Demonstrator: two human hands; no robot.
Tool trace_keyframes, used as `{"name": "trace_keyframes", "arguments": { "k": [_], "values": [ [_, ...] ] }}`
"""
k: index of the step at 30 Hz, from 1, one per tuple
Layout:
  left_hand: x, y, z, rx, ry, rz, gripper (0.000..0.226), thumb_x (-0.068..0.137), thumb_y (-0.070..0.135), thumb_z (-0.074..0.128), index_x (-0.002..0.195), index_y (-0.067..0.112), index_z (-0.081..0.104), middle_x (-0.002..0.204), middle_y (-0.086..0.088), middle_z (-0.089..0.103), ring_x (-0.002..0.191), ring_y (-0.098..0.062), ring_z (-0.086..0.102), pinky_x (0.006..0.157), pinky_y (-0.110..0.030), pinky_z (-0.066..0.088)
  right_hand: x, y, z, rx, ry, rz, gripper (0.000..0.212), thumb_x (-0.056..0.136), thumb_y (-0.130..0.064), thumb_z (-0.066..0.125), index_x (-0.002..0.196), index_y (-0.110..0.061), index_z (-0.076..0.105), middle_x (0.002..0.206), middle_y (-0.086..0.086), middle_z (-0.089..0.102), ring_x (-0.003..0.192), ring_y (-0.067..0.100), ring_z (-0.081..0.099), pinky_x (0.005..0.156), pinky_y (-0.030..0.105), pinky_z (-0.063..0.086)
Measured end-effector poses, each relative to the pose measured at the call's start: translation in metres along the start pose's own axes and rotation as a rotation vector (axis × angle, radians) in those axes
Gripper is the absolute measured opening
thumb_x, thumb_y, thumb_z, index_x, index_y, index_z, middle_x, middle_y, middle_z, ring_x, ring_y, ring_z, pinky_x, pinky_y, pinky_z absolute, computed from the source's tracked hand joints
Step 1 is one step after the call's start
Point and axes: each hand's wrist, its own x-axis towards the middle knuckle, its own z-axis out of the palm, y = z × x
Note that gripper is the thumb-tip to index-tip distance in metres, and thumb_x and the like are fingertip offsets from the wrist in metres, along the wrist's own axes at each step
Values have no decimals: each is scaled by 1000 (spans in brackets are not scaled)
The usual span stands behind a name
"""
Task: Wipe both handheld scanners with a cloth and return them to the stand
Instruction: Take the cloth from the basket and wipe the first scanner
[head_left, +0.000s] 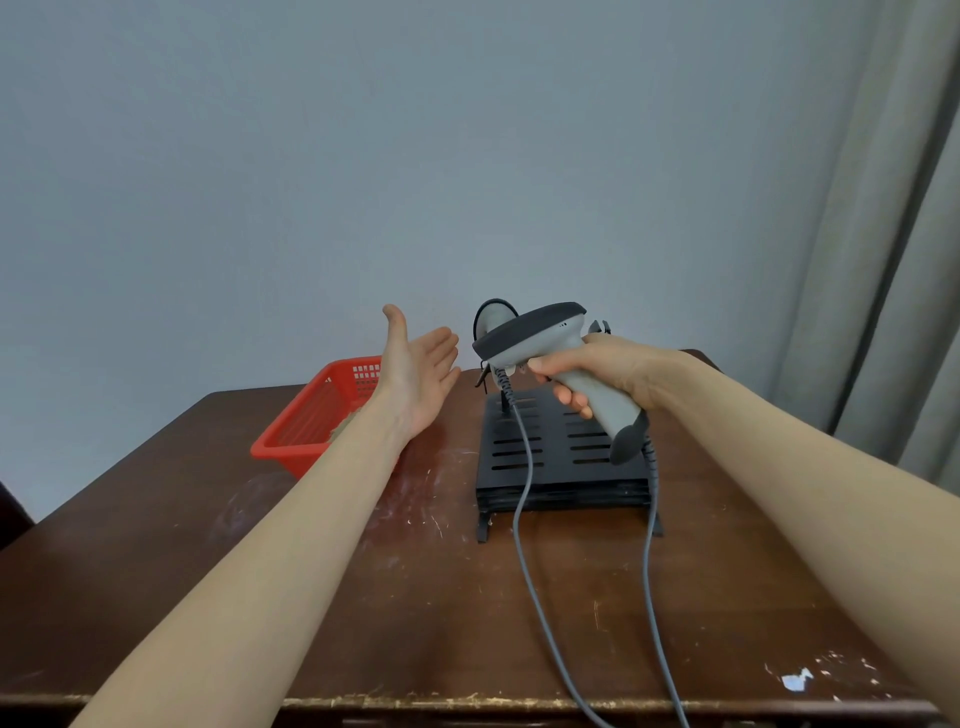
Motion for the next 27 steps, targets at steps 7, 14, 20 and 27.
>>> {"name": "trace_keyframes", "arguments": {
  "k": [7, 14, 20, 27],
  "values": [
    [0, 4, -3, -14, 1, 9, 95, 88, 74, 13, 146, 0, 27, 155, -13, 26, 145, -22, 21, 119, -39, 18, 3, -4, 2, 1, 4, -1, 22, 83, -31, 69, 75, -12, 61, 54, 2, 57, 41, 10, 48, 46, 22, 45],
    [0, 8, -7, -35, 2, 14, 95, 87, 74, 14, 146, 0, 26, 156, -13, 25, 145, -23, 21, 119, -39, 17, 4, -8, 5, 0, 12, 1, 22, 83, -31, 68, 78, -11, 59, 54, 2, 57, 40, 10, 47, 46, 22, 44],
    [1, 8, -11, -69, -12, 0, 97, 86, 76, 15, 146, 0, 26, 155, -13, 25, 145, -23, 21, 119, -39, 18, 3, -13, 9, 33, -14, -15, 21, 85, -32, 66, 78, -12, 62, 55, 3, 58, 39, 9, 46, 42, 21, 44],
    [2, 11, -22, -202, -67, -62, 103, 83, 78, 17, 146, -3, 23, 150, -20, 34, 139, -29, 34, 114, -40, 30, 13, -24, 16, 168, -52, 29, 20, 86, -28, 66, 93, -9, 61, 60, 2, 57, 45, 9, 49, 43, 20, 47]
  ]
}}
